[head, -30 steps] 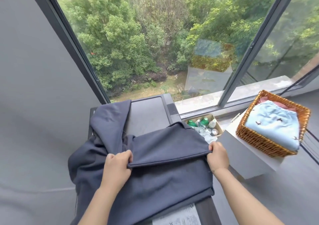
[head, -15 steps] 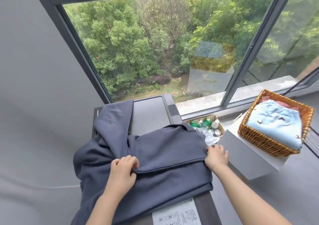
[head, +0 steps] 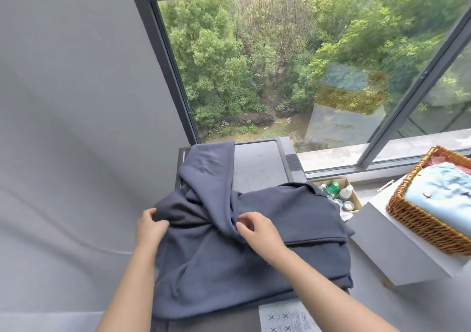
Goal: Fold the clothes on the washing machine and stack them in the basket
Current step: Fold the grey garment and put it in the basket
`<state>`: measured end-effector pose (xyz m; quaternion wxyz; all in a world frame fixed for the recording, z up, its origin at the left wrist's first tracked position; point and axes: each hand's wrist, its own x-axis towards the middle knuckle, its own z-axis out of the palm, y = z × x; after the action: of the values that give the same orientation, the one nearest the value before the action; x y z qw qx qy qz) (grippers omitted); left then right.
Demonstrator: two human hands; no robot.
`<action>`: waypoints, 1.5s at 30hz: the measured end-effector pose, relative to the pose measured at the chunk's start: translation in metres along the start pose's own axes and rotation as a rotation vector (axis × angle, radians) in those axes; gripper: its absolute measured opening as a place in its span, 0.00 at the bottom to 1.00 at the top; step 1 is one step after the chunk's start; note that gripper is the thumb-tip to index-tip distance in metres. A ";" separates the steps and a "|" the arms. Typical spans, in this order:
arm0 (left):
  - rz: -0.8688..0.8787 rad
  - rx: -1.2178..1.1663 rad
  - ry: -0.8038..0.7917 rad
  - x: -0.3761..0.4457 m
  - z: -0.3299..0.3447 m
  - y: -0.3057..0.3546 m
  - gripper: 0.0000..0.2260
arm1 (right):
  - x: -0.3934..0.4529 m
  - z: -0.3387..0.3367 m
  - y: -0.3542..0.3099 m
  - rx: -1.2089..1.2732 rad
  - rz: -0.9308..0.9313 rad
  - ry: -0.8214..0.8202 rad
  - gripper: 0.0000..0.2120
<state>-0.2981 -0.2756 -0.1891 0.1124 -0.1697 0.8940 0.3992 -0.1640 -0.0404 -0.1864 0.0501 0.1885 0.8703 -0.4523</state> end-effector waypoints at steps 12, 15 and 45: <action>0.133 0.064 -0.228 0.031 -0.016 0.020 0.21 | 0.078 0.013 -0.038 0.409 0.295 -0.035 0.12; 0.055 -0.182 -0.374 0.011 -0.031 0.020 0.12 | 0.074 0.017 -0.039 0.305 0.177 0.018 0.10; 0.233 -0.135 0.188 -0.059 -0.016 -0.009 0.12 | 0.014 0.012 0.005 1.037 0.424 -0.379 0.16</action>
<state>-0.2418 -0.2807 -0.1647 -0.0307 -0.1084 0.8853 0.4511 -0.1765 -0.0439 -0.2008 0.1956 0.2742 0.4548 -0.8245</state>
